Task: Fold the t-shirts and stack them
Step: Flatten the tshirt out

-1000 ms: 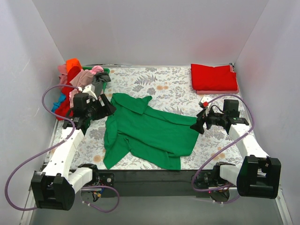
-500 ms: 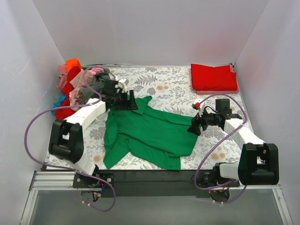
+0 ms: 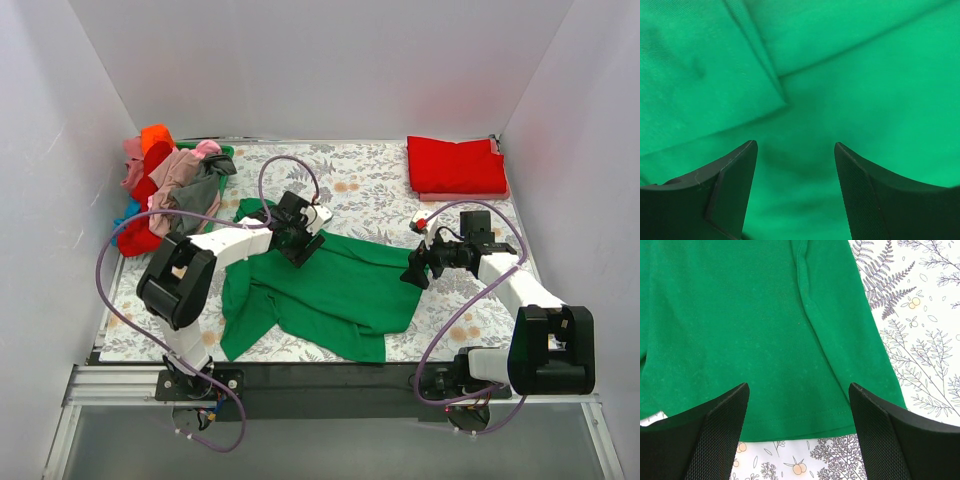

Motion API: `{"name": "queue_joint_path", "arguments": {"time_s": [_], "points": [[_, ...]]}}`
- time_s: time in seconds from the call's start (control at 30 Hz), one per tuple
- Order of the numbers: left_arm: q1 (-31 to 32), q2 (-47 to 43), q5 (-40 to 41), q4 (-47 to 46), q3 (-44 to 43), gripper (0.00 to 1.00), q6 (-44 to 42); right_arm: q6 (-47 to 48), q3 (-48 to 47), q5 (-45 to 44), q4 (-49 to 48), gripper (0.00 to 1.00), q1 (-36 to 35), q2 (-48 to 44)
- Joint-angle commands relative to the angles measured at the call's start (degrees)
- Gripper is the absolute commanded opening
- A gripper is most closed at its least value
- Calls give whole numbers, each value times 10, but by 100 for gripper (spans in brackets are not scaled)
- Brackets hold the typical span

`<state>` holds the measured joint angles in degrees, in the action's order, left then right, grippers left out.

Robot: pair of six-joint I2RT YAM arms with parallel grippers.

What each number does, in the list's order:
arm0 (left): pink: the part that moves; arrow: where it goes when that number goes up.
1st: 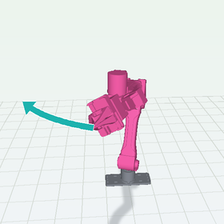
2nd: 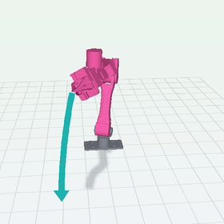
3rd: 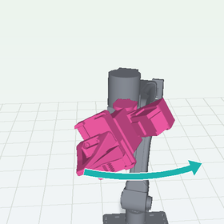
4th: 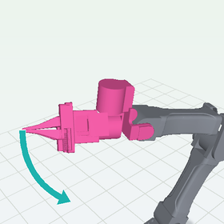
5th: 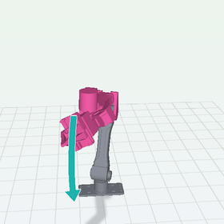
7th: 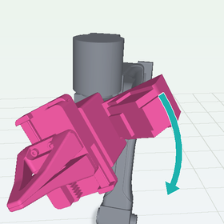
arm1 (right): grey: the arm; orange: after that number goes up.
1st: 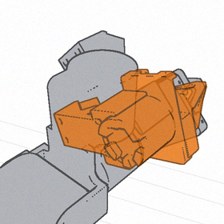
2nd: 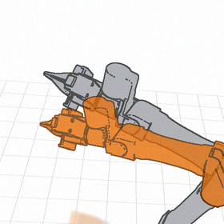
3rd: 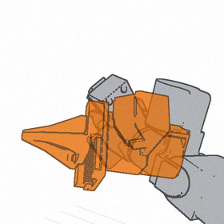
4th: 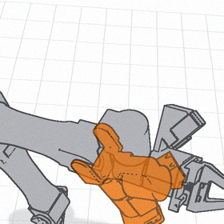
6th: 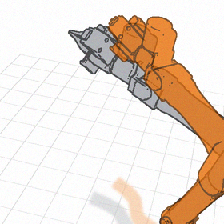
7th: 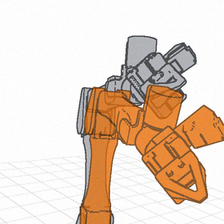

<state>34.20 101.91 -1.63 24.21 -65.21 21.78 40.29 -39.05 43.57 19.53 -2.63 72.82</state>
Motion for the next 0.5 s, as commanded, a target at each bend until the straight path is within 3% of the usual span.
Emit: {"name": "queue_joint_path", "arguments": {"time_s": [0.0, 0.47], "points": [[8, 15, 85, -37, -19, 61, -35, 4, -16, 7, 1, 86, 4, -3], [24, 32, 116, -94, -30, 60, -53, 6, -17, 13, 5, 87, 6, 0]]}}
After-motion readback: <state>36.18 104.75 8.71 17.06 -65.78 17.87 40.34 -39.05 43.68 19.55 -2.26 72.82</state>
